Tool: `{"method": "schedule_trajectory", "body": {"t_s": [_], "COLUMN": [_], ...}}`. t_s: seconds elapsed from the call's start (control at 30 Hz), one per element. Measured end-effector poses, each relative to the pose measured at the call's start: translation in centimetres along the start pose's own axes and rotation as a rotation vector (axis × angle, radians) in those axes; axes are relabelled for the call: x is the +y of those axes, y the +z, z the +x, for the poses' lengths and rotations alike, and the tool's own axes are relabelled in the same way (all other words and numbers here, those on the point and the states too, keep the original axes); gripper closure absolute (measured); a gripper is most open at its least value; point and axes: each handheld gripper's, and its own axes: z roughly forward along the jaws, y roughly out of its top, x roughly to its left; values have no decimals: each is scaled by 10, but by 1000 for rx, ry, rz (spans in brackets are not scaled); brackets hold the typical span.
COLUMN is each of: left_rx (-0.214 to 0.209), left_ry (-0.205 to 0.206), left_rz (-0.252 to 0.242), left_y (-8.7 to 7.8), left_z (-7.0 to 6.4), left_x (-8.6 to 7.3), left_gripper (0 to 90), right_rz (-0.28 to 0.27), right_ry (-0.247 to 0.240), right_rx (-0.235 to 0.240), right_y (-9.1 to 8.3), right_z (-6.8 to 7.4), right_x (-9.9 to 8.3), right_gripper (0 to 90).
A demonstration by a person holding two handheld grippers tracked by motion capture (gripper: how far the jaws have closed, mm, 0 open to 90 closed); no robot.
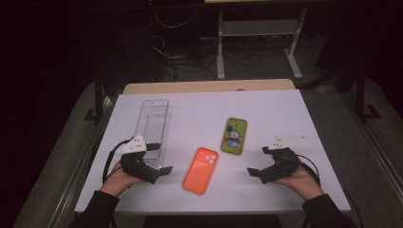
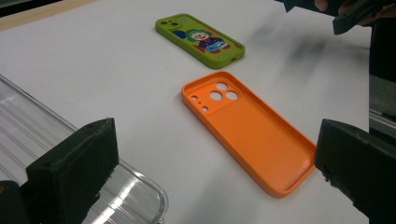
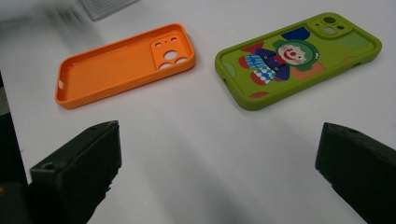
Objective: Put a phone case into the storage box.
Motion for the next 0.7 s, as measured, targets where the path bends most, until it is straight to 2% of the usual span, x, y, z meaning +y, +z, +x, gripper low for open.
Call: {"method": "schedule_trajectory", "body": {"t_s": [0.27,0.43,0.5,0.7], "left_rx": [-5,-14,-27,-57], "left_ry": [-3,-22,-30,-28], "left_rz": [-1,-4,-21,-7], "left_y": [0,-2,-3,1], "left_z": [0,0,-2,-10], "left_x": [0,3,6,10], "left_gripper": [0,7,42,154], "right_rz": [-1,-1,-2,0], "right_ry": [1,-7,-8,-7], "right_rx": [3,7,5,8], "right_y": [0,1,1,0], "right_z": [0,-1,-1,-1], "right_x": [0,1,1,1], "right_gripper": [0,0,0,0]}}
